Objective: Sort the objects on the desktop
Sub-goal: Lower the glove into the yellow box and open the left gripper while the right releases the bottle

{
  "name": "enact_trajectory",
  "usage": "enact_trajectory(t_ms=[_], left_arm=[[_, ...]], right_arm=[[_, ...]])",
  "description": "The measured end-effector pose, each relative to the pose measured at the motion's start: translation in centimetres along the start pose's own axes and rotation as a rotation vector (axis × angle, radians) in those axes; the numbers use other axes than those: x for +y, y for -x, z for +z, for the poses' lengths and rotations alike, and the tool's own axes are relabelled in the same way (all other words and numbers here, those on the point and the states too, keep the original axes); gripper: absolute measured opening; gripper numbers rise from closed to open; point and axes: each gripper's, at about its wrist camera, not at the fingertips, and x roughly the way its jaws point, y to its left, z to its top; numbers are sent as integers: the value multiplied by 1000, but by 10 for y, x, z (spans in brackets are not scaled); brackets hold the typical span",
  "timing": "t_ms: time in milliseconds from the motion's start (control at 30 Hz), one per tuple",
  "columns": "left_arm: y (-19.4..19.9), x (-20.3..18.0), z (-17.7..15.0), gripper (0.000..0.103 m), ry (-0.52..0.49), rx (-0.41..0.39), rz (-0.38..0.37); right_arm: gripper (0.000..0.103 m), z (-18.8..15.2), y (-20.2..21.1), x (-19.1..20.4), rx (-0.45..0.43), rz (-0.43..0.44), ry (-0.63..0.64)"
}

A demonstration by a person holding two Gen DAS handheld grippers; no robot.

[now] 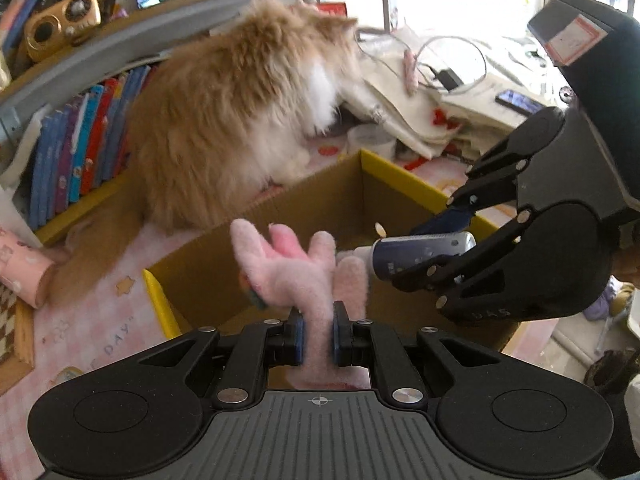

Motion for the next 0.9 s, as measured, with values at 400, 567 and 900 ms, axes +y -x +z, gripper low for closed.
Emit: enact_trajectory(t_ms=[400, 567, 900], left_arm=[[-24, -9, -11, 18, -23, 92, -5], [-22, -8, -9, 31, 20, 76, -17], [-2, -28, -10, 76, -67, -36, 12]], right_arm=[[30, -16, -19, -8, 74, 29, 4], [30, -15, -15, -10, 93, 53, 7], [37, -4, 6, -20, 31, 54, -33]])
